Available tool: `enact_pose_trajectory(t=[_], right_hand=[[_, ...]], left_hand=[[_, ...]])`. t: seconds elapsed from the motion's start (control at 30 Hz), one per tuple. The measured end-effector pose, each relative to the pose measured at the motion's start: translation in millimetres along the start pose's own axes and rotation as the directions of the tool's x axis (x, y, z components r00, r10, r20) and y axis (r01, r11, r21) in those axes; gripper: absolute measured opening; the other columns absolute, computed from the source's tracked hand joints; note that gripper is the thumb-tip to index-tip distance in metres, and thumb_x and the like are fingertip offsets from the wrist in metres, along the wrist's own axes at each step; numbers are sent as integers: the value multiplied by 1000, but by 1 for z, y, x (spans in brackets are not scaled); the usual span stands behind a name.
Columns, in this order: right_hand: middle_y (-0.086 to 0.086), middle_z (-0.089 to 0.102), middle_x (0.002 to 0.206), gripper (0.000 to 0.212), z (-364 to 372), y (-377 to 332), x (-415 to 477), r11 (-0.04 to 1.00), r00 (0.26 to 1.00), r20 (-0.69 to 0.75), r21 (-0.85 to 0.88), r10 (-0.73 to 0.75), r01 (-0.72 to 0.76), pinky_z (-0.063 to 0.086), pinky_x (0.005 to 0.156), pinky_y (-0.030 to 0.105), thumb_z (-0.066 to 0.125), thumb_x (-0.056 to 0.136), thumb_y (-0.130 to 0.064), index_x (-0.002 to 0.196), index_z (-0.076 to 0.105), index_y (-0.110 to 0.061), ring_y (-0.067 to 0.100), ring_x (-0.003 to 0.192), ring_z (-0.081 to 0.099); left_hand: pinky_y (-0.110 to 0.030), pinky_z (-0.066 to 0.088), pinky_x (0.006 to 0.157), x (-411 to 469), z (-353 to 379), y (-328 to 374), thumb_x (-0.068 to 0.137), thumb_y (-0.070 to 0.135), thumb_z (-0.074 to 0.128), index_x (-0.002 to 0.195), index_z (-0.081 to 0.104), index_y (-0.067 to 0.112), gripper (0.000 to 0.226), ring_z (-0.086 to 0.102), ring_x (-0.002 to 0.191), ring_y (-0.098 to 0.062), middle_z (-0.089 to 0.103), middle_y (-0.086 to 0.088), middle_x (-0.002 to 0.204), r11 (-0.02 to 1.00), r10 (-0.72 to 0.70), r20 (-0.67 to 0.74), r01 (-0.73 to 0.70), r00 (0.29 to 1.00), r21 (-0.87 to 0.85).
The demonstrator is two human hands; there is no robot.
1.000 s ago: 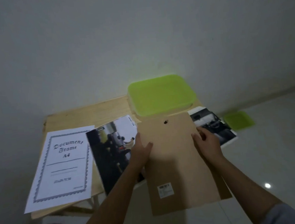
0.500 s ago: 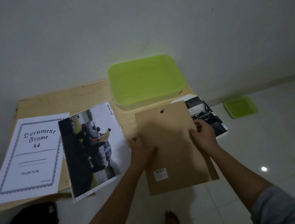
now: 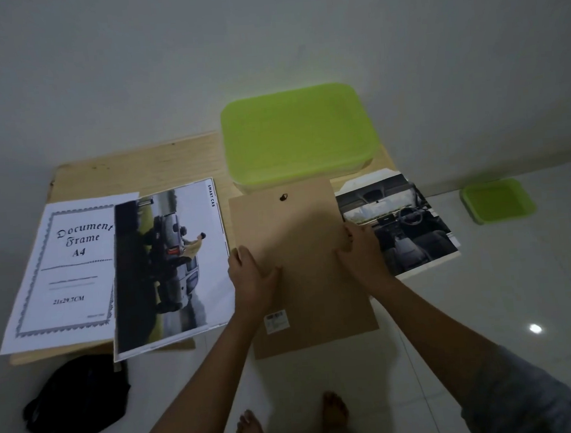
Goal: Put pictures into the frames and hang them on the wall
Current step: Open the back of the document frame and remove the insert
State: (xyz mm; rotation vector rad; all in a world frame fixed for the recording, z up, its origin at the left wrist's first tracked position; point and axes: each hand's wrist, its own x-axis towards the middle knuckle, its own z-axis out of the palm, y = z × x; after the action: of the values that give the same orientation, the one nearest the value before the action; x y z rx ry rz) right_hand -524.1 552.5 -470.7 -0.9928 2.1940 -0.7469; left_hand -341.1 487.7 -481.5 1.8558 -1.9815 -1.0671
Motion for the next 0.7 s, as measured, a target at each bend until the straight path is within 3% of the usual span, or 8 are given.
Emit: enact_pose_trajectory(t=[0.17,0.33,0.47,0.6,0.7], right_hand=[[17,41,133,42,7,4,-2,998,998,7,-24,-57,57,32,101,29,55,83,-2,125,47,0,29,124,38],[13,33,137,49,14,9,-7,990,993,14,-77,-119,120,25,99,21,60,86,-13,131,43,-3,24,126,31],[14,32,136,49,18,13,-10,974,986,15,-151,-169,169,24,98,22,59,87,-21,130,42,-3,26,127,28],[14,30,139,50,22,16,-13,958,980,13,-211,-198,196,26,101,25,57,88,-24,131,40,-4,27,129,25],[12,28,140,51,22,16,-15,955,982,17,-228,-190,189,26,99,24,57,88,-25,131,39,-5,26,130,24]], left_hand=[[-38,14,116,-4,7,-4,84,40,64,146,13,3,88,1,144,-27,-1,-11,156,995,40,23,-42,999,87],[-41,14,117,-8,9,-6,83,45,62,143,20,0,86,6,143,-29,7,-15,155,971,154,6,-153,988,183],[-41,7,116,-7,11,-11,87,51,53,145,16,2,85,2,144,-29,5,-18,156,919,265,63,-271,962,285],[-40,9,116,-8,13,-18,84,63,36,146,13,1,90,3,145,-31,5,-19,155,887,308,87,-319,948,335],[-39,8,116,-5,14,-19,88,59,40,146,9,1,88,1,145,-31,3,-19,156,876,301,111,-321,947,360]])
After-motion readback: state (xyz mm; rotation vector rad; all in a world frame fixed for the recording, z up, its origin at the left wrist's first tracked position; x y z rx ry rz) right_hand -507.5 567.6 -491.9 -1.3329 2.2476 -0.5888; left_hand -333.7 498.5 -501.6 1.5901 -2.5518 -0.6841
